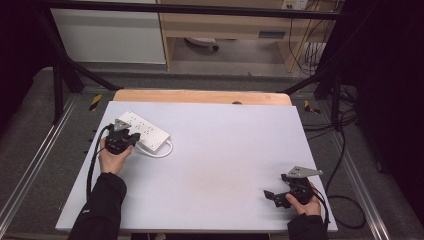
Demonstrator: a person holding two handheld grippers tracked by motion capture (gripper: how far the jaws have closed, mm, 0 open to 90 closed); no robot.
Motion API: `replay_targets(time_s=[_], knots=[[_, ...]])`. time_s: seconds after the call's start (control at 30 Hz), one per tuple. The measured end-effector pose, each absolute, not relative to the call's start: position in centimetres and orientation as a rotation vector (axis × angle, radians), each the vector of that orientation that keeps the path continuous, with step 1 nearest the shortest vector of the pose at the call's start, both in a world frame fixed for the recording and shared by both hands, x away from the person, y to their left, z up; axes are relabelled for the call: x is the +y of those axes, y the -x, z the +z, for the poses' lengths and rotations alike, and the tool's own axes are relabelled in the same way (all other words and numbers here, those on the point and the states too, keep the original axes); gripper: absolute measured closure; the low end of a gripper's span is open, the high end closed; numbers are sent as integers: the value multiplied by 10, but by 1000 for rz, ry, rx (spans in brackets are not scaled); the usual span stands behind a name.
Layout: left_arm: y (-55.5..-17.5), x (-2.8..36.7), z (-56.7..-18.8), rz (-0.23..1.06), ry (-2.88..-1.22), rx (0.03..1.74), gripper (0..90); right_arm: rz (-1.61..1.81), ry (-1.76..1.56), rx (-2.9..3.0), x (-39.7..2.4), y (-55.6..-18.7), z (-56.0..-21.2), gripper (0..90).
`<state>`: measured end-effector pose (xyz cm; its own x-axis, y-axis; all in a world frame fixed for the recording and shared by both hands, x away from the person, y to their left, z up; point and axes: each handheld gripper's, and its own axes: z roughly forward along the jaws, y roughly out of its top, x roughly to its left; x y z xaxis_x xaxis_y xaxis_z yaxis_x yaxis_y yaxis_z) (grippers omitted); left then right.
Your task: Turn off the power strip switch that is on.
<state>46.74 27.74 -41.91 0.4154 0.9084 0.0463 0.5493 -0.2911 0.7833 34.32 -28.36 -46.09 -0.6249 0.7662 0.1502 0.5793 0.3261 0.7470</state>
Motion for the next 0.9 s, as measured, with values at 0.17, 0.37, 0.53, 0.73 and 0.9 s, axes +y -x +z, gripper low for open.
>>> replay_targets(time_s=[0.17,0.37,0.53,0.73,0.9], knots=[[-469,279,-421,659,-1965,1239,896,1182,-1223,2361,-283,-343,-461,10],[-472,278,-423,660,-1960,1241,897,1182,-1223,2363,-283,-343,-461,10],[-474,278,-426,660,-1956,1247,896,1182,-1220,2362,-284,-343,-461,10],[-477,277,-429,668,-1953,1242,896,1183,-1220,2362,-284,-343,-461,10],[-478,278,-431,673,-1957,1252,897,1182,-1219,2362,-284,-343,-461,10]])
